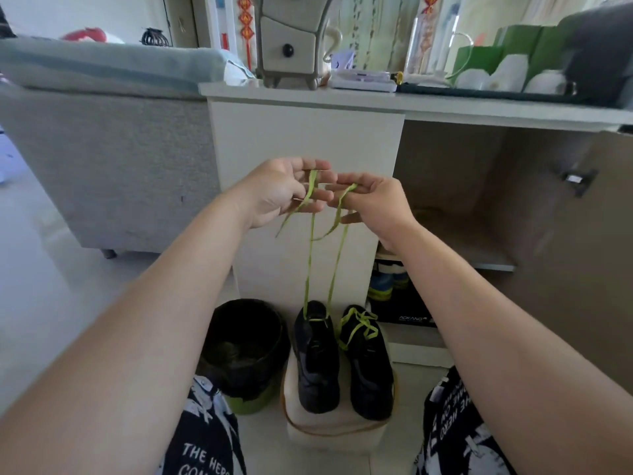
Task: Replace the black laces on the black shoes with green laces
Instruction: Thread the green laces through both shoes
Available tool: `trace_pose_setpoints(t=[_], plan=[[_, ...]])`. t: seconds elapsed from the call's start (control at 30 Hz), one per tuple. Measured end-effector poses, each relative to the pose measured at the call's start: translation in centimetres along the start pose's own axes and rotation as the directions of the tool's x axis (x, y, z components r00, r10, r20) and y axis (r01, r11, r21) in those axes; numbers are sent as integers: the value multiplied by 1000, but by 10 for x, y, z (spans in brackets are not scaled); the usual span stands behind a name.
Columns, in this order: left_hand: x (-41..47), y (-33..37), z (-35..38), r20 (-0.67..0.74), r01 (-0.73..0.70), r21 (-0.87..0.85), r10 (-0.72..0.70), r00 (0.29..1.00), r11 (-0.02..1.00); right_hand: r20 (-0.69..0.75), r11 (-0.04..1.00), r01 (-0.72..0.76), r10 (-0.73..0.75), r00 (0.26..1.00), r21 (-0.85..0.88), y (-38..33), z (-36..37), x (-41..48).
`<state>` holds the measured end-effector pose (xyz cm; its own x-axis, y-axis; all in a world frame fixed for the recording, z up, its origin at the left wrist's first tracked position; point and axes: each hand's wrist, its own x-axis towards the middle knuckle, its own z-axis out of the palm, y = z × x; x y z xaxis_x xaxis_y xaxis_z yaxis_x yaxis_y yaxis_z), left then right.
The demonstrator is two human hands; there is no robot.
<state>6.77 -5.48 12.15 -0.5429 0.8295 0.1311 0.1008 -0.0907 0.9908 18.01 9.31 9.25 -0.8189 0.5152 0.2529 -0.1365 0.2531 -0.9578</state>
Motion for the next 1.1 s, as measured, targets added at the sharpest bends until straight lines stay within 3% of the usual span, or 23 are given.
trace_pose_setpoints(t=[0.17, 0.3, 0.4, 0.47, 0.53, 0.63, 0.7, 0.77, 0.83, 0.93, 1.0, 1.03, 1.1], plan=[[-5, 2, 0, -108, -74, 130, 88, 990, 989, -69, 989, 59, -68, 995, -135, -13, -2, -5], [-4, 3, 2, -220, -79, 404, 181, 959, 911, -32, 925, 111, -132, 991, -365, -10, -3, -4], [-4, 2, 3, -240, -77, 487, 218, 946, 870, -16, 950, 102, -112, 994, -294, -6, -4, -1], [-2, 1, 4, -233, -86, 340, 173, 957, 936, 30, 985, 64, -60, 998, -163, -2, -4, 1], [1, -4, 4, -234, -69, 222, 121, 965, 973, 59, 986, 4, 6, 998, -166, 4, -4, 3], [7, -34, -6, -196, 79, 459, 14, 980, 885, 64, 885, -51, 91, 994, -463, 23, -7, 6], [9, -64, -22, -119, 209, 699, -178, 977, 684, 137, 789, -86, 212, 968, -609, 44, -10, 9], [10, -94, -35, -58, 263, 836, -401, 914, 481, 191, 670, -107, 355, 915, -734, 67, -12, 11], [12, -122, -43, -55, 345, 845, -577, 815, 408, 213, 538, -77, 457, 864, -840, 91, -12, 13], [16, -155, -47, -36, 513, 799, -826, 563, 314, 245, 411, -43, 620, 746, -911, 122, -7, 14], [21, -177, -48, -29, 576, 780, -906, 422, 244, 250, 351, -6, 680, 689, -936, 143, -5, 20], [24, -188, -47, -42, 597, 775, -924, 379, 210, 251, 339, -6, 708, 660, -941, 153, -3, 22], [29, -211, -43, -74, 586, 798, -941, 329, 142, 234, 323, -7, 702, 673, -946, 180, 2, 29]])
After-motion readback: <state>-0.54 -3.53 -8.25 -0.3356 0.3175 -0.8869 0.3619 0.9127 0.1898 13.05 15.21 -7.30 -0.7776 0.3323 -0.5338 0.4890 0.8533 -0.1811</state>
